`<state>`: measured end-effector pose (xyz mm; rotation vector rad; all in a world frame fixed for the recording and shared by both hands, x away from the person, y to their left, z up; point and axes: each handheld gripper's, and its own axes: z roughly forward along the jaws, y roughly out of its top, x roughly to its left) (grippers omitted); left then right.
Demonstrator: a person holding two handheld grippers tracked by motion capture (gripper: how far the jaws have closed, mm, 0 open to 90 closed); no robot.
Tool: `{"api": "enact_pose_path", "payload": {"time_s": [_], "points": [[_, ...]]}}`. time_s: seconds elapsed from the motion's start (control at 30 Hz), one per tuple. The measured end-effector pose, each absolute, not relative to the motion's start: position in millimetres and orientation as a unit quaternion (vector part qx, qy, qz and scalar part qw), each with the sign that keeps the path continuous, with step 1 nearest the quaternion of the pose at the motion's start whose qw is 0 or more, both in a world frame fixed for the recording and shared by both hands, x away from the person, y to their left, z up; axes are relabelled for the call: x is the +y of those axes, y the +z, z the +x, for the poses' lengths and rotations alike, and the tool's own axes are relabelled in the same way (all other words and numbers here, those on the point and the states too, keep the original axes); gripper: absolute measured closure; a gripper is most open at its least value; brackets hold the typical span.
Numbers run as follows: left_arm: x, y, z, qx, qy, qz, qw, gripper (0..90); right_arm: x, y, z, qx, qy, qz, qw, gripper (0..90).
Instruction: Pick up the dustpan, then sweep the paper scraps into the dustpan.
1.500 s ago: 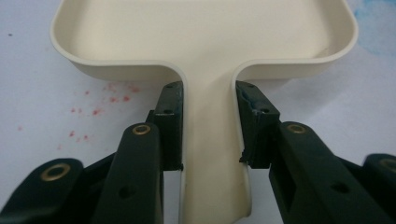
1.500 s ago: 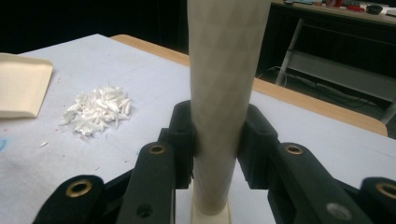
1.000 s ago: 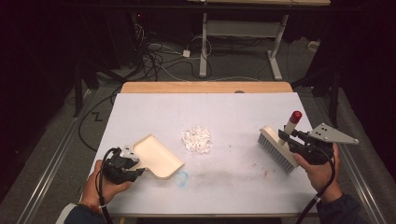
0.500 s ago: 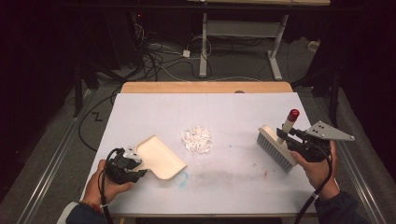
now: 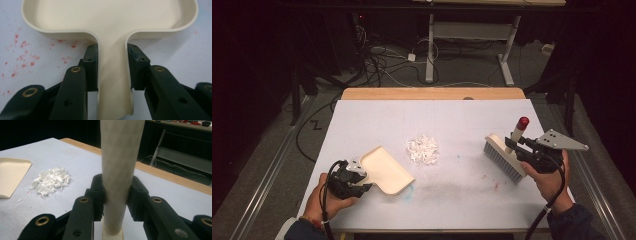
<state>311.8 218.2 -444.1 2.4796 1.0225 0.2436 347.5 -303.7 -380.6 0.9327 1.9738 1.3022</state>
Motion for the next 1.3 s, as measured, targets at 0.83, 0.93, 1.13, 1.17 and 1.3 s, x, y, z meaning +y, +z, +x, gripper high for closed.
{"api": "enact_pose_path", "payload": {"time_s": [0.83, 0.93, 1.13, 1.17, 1.3], "points": [[215, -448, 313, 0.367, 0.089, 0.903, 0.203, 63.7, -248, -373, 416, 0.736, 0.504, 0.340, 0.298, 70.7], [215, -448, 313, 0.365, 0.090, 0.904, 0.203, 63.6, -231, -371, 428, 0.739, 0.496, 0.337, 0.306, 70.7], [215, -447, 314, 0.365, 0.087, 0.904, 0.203, 63.6, -195, -375, 452, 0.751, 0.480, 0.332, 0.309, 70.7], [215, -447, 314, 0.367, 0.086, 0.904, 0.203, 63.6, -190, -376, 455, 0.753, 0.478, 0.330, 0.310, 70.7], [216, -447, 315, 0.367, 0.083, 0.904, 0.203, 63.5, -167, -382, 464, 0.763, 0.468, 0.324, 0.308, 70.7]]}}
